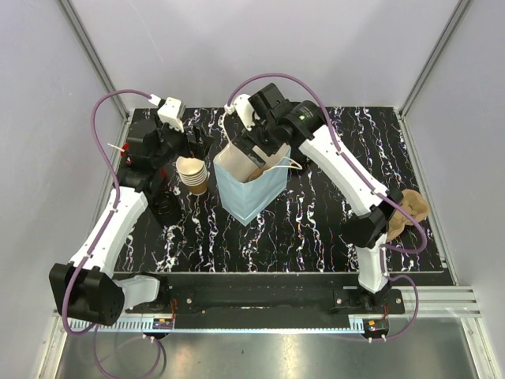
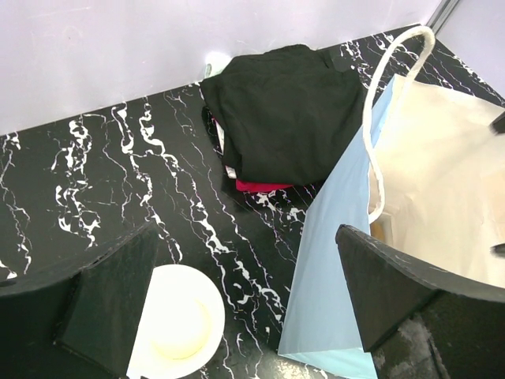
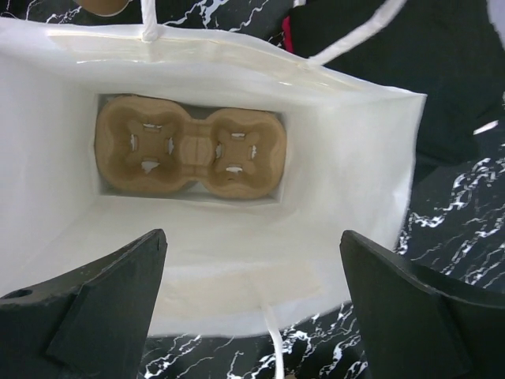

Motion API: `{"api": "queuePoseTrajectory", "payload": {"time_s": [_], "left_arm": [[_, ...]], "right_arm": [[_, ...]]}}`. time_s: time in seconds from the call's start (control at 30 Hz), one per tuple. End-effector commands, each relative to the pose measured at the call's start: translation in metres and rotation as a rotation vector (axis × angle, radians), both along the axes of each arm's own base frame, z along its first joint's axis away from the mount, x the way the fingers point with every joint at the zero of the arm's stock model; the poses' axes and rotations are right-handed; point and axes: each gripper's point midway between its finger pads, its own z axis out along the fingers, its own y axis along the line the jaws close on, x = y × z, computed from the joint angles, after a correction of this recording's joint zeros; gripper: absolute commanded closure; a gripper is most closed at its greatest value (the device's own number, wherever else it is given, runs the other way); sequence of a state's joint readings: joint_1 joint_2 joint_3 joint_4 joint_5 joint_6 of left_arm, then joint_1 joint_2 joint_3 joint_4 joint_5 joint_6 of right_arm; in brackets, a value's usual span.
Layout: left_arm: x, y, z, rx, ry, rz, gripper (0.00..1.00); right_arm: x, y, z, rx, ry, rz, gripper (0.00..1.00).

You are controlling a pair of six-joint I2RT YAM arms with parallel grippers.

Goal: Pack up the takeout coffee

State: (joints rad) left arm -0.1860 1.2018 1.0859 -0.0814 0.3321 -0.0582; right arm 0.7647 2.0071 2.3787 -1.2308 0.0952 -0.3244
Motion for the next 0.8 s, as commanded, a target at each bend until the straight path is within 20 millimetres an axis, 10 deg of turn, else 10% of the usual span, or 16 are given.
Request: {"api": "queuePoseTrajectory", "payload": {"time_s": [0.0, 0.4, 0.77], "left_arm": [[-0.008, -0.003, 0.032, 0.001, -0.089, -0.028, 0.01], [-0.021, -0.012, 0.041, 0.018, -0.099, -0.095, 0.01], [-0.031, 0.004, 0.037, 0.165, -0.100, -0.079, 0.01]], "right_arm": [[-0.008, -0.022, 0.067, 0.065, -0.151, 0.006, 0.03], [-0.044, -0.060, 0.134, 0.141, -0.309, 0.076, 0.04], [-0.078, -0.085, 0.078, 0.047, -0.293, 0.205, 0.13]]}}
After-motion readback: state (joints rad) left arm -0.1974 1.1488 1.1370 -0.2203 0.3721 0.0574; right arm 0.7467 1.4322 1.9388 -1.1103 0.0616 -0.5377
